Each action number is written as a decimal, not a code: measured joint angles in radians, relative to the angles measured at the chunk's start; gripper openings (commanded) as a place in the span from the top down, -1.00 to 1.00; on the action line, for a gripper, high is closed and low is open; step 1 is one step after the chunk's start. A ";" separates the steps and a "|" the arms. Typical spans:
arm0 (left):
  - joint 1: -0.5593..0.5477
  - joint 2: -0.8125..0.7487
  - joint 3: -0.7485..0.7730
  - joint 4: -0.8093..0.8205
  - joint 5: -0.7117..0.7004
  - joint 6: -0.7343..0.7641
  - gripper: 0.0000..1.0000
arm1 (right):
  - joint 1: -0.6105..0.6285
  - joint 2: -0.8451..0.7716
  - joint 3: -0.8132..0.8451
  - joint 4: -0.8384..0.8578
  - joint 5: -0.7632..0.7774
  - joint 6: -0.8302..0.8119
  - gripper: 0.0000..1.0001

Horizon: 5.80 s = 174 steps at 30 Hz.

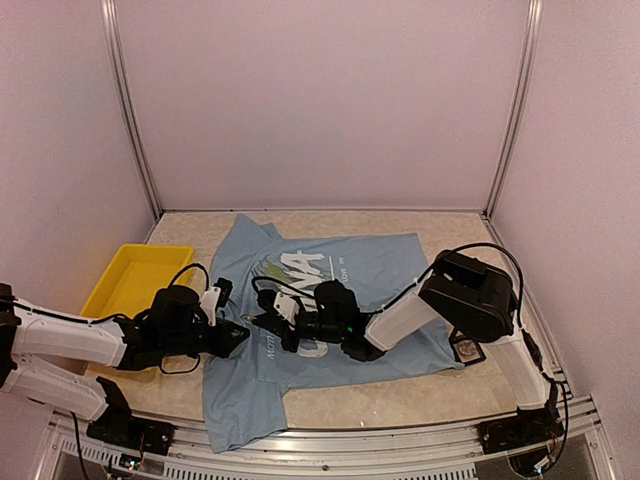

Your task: Pin the brooch onto the clothing

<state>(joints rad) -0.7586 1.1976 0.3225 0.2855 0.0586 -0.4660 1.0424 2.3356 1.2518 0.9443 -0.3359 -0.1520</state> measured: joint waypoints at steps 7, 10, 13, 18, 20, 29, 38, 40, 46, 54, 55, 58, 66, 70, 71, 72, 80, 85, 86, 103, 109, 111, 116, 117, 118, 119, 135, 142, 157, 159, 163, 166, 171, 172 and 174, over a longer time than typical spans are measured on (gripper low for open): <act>0.018 0.000 0.000 0.005 0.021 -0.001 1.00 | 0.002 0.001 -0.046 0.037 0.016 -0.013 1.00; 0.023 0.000 0.000 0.006 0.027 0.000 1.00 | 0.002 0.002 -0.051 0.043 0.017 -0.018 1.00; 0.027 0.000 0.000 0.006 0.033 -0.001 1.00 | 0.005 0.006 -0.051 0.050 0.022 -0.027 1.00; 0.029 0.000 0.000 0.006 0.036 -0.001 1.00 | 0.021 0.031 -0.035 0.051 0.022 -0.036 1.00; 0.030 0.000 0.000 0.006 0.036 -0.001 1.00 | 0.027 0.034 -0.035 0.051 0.022 -0.038 1.00; 0.034 -0.011 0.000 0.002 0.037 -0.006 0.42 | 0.028 0.034 -0.035 0.058 -0.009 -0.002 1.00; 0.000 -0.194 -0.108 0.022 -0.101 -0.023 0.14 | 0.018 0.034 -0.037 0.084 -0.175 0.092 1.00; -0.009 -0.244 -0.149 0.036 -0.129 -0.023 0.15 | 0.018 0.034 -0.037 0.087 -0.198 0.102 1.00; -0.014 -0.287 -0.190 0.051 -0.191 -0.023 0.20 | 0.018 0.034 -0.037 0.087 -0.210 0.119 1.00; -0.168 -0.282 -0.174 0.017 -0.333 -0.020 0.17 | 0.016 0.016 -0.068 0.089 -0.130 0.082 1.00; -0.193 -0.282 -0.166 0.004 -0.360 -0.020 0.14 | 0.013 0.005 -0.083 0.089 -0.113 0.076 1.00; -0.243 -0.281 -0.127 -0.047 -0.428 -0.020 0.10 | 0.005 -0.045 -0.134 0.087 -0.076 0.071 1.00; -0.244 -0.189 -0.032 -0.126 -0.536 -0.028 0.02 | -0.085 -0.311 -0.261 -0.076 0.143 0.145 1.00; -0.211 -0.140 0.013 -0.151 -0.530 -0.031 0.02 | -0.176 -0.404 -0.361 -0.163 0.215 0.255 1.00; -0.198 -0.127 0.029 -0.155 -0.527 -0.026 0.02 | -0.200 -0.416 -0.378 -0.205 0.232 0.287 1.00; -0.187 -0.110 0.055 -0.158 -0.524 -0.014 0.03 | -0.220 -0.424 -0.392 -0.238 0.246 0.311 1.00; -0.133 0.263 0.447 -0.138 -0.376 0.131 0.20 | -0.324 -0.609 -0.460 -0.527 0.351 0.432 1.00; -0.178 0.644 0.791 -0.201 -0.287 0.227 0.26 | -0.444 -0.763 -0.458 -0.639 0.395 0.461 1.00; -0.194 0.716 0.856 -0.226 -0.272 0.248 0.27 | -0.465 -0.784 -0.458 -0.656 0.405 0.461 1.00; -0.296 1.351 1.682 -0.474 -0.100 0.443 0.31 | -0.533 -0.975 -0.494 -0.775 0.407 0.403 1.00; -0.325 1.442 1.841 -0.508 -0.059 0.491 0.19 | -0.535 -1.014 -0.494 -0.779 0.394 0.391 1.00; -0.325 1.439 1.838 -0.510 -0.040 0.497 0.13 | -0.536 -1.018 -0.494 -0.778 0.376 0.379 1.00; -0.282 1.221 1.482 -0.407 0.034 0.508 -0.06 | -0.539 -1.020 -0.494 -0.761 0.273 0.341 1.00; -0.267 1.141 1.379 -0.393 0.042 0.510 -0.10 | -0.539 -1.020 -0.494 -0.750 0.251 0.333 1.00; -0.252 1.061 1.281 -0.378 0.042 0.511 -0.13 | -0.539 -1.020 -0.494 -0.740 0.232 0.327 1.00; -0.235 0.956 1.164 -0.348 0.037 0.512 -0.15 | -0.539 -1.020 -0.494 -0.722 0.209 0.319 1.00; -0.252 0.300 0.271 -0.152 -0.306 0.342 -0.19 | -0.307 -0.706 -0.424 -0.467 -0.093 0.089 1.00; -0.243 0.289 0.249 -0.104 -0.298 0.372 -0.20 | -0.239 -0.556 -0.397 -0.320 -0.187 -0.003 1.00; -0.235 0.234 0.171 -0.096 -0.202 0.320 -0.13 | -0.165 -0.343 -0.283 -0.188 -0.288 -0.113 1.00; -0.232 0.246 0.171 -0.094 -0.197 0.317 -0.06 | -0.160 -0.320 -0.280 -0.178 -0.288 -0.118 1.00; -0.217 0.286 0.171 -0.091 -0.175 0.318 0.08 | -0.151 -0.292 -0.280 -0.153 -0.290 -0.117 1.00; -0.203 0.304 0.171 -0.090 -0.163 0.320 0.34 | -0.148 -0.283 -0.280 -0.136 -0.292 -0.108 1.00; -0.200 0.317 0.172 -0.085 -0.151 0.339 0.83 | -0.144 -0.261 -0.287 -0.072 -0.285 -0.086 1.00; -0.201 0.317 0.172 -0.081 -0.148 0.342 0.92 | -0.142 -0.254 -0.292 -0.056 -0.280 -0.085 1.00; -0.203 0.315 0.172 -0.072 -0.142 0.344 1.00 | -0.137 -0.239 -0.304 -0.029 -0.269 -0.081 1.00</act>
<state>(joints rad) -0.9611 1.5127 0.4946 0.2138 -0.0837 -0.1219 0.9051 2.0964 0.9482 0.9154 -0.6052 -0.2333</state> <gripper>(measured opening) 0.064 0.007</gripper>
